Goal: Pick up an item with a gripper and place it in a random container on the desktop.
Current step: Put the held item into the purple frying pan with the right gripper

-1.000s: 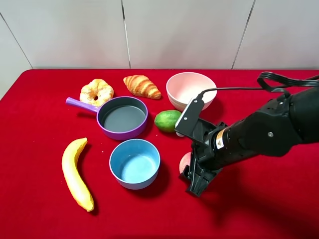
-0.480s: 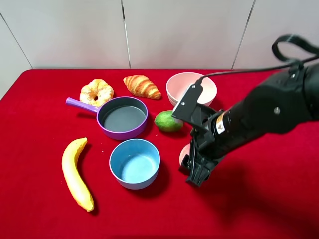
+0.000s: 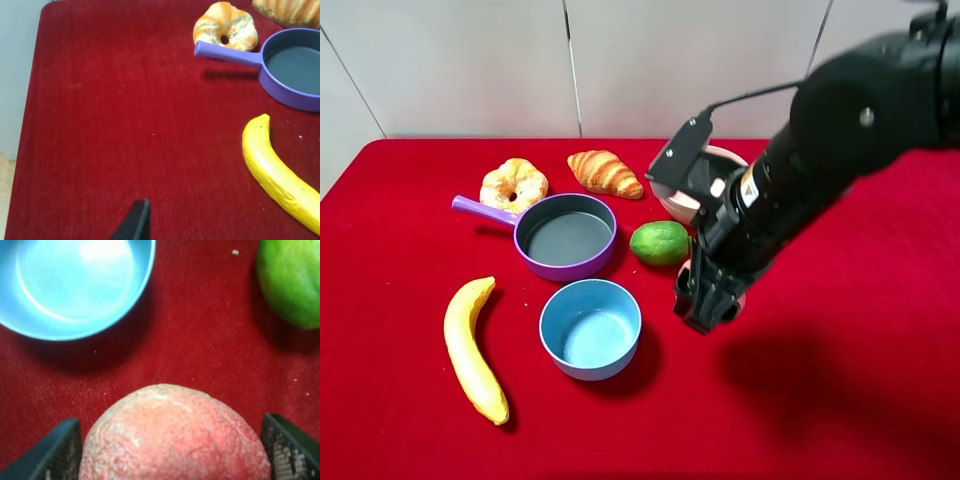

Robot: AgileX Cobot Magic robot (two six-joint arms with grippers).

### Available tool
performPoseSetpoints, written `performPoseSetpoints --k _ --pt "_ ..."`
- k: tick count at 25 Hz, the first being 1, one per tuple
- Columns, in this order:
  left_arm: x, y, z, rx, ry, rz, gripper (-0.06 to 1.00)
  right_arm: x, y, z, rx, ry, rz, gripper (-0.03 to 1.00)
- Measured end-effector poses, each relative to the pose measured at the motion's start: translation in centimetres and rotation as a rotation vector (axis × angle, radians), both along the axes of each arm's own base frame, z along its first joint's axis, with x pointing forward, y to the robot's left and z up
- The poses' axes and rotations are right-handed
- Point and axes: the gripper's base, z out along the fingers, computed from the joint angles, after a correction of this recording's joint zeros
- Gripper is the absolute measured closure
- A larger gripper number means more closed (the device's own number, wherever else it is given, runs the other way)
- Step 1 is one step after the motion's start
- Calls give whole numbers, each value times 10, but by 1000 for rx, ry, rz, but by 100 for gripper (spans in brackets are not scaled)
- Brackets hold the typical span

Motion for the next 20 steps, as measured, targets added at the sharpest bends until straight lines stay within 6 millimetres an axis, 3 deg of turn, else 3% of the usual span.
performPoseSetpoints --k 20 --pt "0 0 0 0 0 0 -4 29 31 80 95 -94 14 44"
